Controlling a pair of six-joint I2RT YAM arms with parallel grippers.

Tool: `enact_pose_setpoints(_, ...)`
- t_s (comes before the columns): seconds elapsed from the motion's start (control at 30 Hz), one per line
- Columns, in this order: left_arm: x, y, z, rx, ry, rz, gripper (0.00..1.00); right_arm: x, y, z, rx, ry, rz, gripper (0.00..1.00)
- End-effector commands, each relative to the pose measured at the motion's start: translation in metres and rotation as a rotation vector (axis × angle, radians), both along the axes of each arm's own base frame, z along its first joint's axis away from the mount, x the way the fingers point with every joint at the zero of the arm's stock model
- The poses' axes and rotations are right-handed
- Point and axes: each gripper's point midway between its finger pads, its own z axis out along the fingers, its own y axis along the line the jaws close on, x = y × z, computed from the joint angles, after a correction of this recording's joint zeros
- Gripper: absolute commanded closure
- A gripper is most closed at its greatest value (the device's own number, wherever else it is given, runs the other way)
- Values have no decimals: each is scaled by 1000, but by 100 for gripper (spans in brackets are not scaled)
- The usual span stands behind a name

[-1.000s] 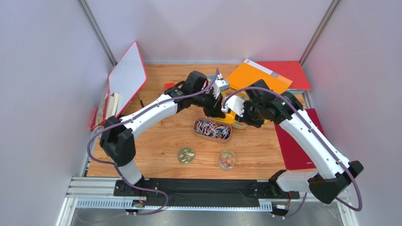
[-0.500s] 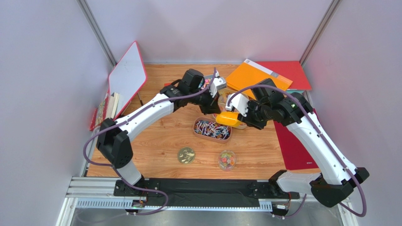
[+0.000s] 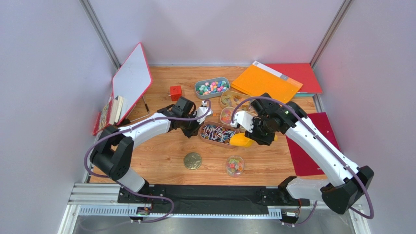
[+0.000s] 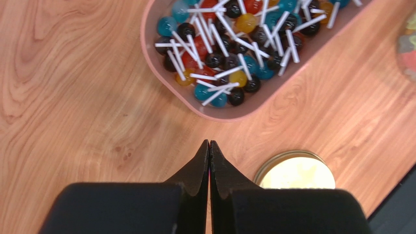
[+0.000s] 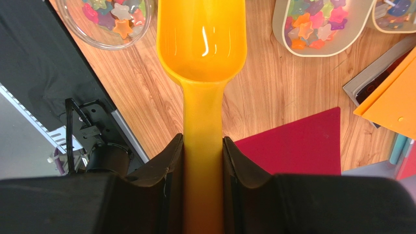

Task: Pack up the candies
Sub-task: Scoop the fake candies from the storage box.

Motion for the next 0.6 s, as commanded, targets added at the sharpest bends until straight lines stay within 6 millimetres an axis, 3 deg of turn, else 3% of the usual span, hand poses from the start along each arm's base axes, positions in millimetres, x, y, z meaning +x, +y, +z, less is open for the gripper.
enact_pose_setpoints(0.0,34,-11,11,-42,-123,38,100,12,-1,-1,-64,-6,6,100)
enact_pose_setpoints(0.33,35,-27,-2,-84,-42,20,100,41,-3,-14,-196,-12,-8,100)
enact_pose_setpoints(0.57,22,-38,-8,-129,50,-20,100,55,-2,-20,-276,13,-6,100)
